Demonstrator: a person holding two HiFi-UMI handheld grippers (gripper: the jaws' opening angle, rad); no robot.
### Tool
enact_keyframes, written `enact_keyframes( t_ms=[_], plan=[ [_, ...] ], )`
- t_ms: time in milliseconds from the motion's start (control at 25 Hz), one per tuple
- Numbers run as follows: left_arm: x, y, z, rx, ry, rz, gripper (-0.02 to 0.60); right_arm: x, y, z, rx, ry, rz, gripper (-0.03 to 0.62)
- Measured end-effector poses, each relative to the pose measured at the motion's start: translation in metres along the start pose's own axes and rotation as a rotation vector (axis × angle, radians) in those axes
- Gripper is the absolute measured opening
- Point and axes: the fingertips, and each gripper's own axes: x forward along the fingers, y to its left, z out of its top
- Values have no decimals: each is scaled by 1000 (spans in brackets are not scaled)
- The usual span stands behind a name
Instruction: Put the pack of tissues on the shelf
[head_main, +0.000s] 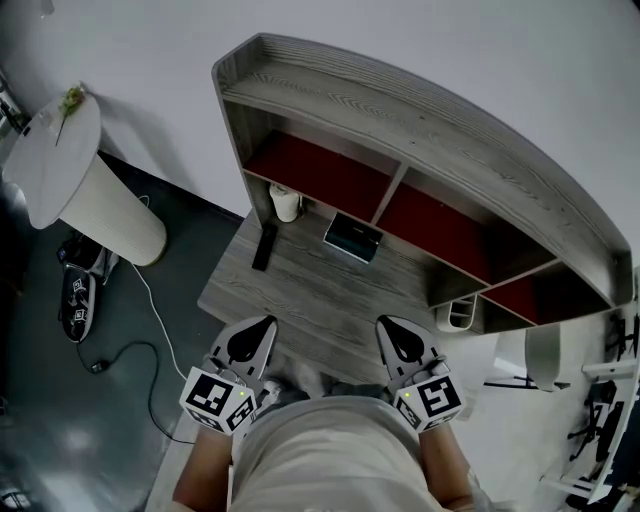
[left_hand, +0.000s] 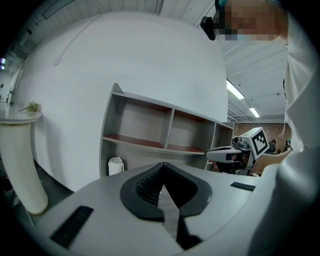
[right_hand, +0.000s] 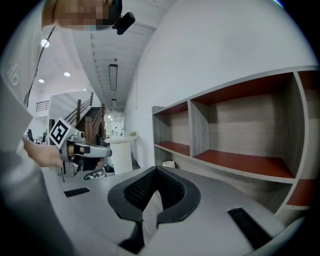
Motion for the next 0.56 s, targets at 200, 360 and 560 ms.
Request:
enact_keyframes(
  t_ms=[200,360,560],
  plan=[
    [5,-1,-1,10,5,15,15,2,0,-3,2,5,8,26],
    [5,-2,0,27,2,23,15,3,-1,-5,2,14,9,26],
    [3,-3,1,48,1,18,15,5,-2,-8,1,27,4,26]
  ],
)
